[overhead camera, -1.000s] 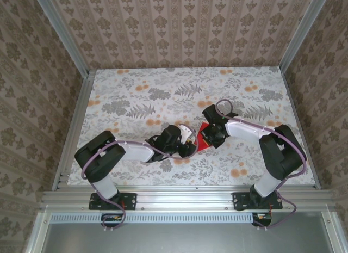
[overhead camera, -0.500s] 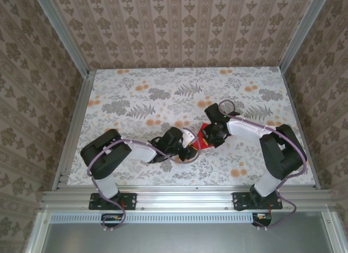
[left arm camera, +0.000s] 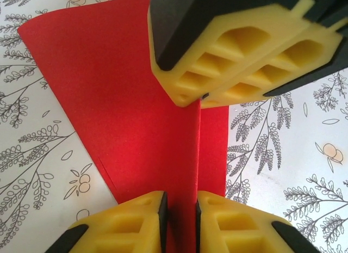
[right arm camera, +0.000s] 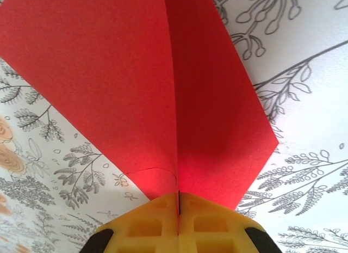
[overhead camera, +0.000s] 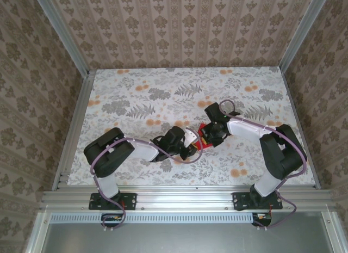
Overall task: Fold a paper plane with a square sheet of paper (pick it up from the middle)
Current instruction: Fourth fold the wing at the center of the table.
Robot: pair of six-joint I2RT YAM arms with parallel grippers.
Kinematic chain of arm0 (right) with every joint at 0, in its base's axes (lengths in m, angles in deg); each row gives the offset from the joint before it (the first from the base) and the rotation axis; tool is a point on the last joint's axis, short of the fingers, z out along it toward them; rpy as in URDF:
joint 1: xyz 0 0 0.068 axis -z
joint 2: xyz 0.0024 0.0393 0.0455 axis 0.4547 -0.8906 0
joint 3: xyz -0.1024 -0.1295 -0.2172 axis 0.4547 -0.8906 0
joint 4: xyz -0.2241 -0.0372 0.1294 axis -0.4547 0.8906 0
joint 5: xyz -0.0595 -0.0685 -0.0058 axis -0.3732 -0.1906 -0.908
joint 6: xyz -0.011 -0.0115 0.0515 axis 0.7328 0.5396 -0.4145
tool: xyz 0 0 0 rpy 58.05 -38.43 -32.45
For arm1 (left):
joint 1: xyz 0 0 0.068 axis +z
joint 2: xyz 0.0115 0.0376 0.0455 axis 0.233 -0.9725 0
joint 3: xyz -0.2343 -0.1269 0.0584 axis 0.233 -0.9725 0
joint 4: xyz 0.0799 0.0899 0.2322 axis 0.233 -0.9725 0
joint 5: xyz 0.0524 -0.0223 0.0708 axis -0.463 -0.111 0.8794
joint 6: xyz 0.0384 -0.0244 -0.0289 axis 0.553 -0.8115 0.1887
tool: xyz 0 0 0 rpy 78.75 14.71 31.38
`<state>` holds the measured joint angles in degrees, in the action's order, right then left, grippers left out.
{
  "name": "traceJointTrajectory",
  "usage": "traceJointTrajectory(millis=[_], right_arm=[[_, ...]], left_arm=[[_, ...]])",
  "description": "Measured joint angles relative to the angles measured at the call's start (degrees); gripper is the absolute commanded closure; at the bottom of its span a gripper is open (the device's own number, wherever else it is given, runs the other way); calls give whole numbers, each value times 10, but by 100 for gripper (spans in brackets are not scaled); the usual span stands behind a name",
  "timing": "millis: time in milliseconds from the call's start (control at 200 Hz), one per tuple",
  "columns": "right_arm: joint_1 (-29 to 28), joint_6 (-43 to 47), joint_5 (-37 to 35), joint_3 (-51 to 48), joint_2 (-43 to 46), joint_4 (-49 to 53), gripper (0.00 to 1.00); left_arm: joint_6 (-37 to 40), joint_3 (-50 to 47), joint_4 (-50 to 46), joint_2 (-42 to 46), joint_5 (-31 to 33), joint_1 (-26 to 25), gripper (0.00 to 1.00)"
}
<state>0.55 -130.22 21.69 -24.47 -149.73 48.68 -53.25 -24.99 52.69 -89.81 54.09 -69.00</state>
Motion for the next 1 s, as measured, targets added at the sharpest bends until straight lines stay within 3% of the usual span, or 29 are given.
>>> traceJointTrajectory(millis=[225, 340, 690, 1000], right_arm=[[15, 29, 10, 0, 4, -20, 55], [28, 59, 10, 0, 26, -21, 44], [53, 240, 36, -98, 116, -136, 53], [53, 318, 69, -143, 108, -212, 81]], left_arm=[[-5, 0, 0, -8, -3, 1, 90], [-14, 0, 1, -10, -12, 5, 90], [-60, -6, 23, -17, -56, 41, 91], [-85, -9, 37, -26, -71, 49, 92]])
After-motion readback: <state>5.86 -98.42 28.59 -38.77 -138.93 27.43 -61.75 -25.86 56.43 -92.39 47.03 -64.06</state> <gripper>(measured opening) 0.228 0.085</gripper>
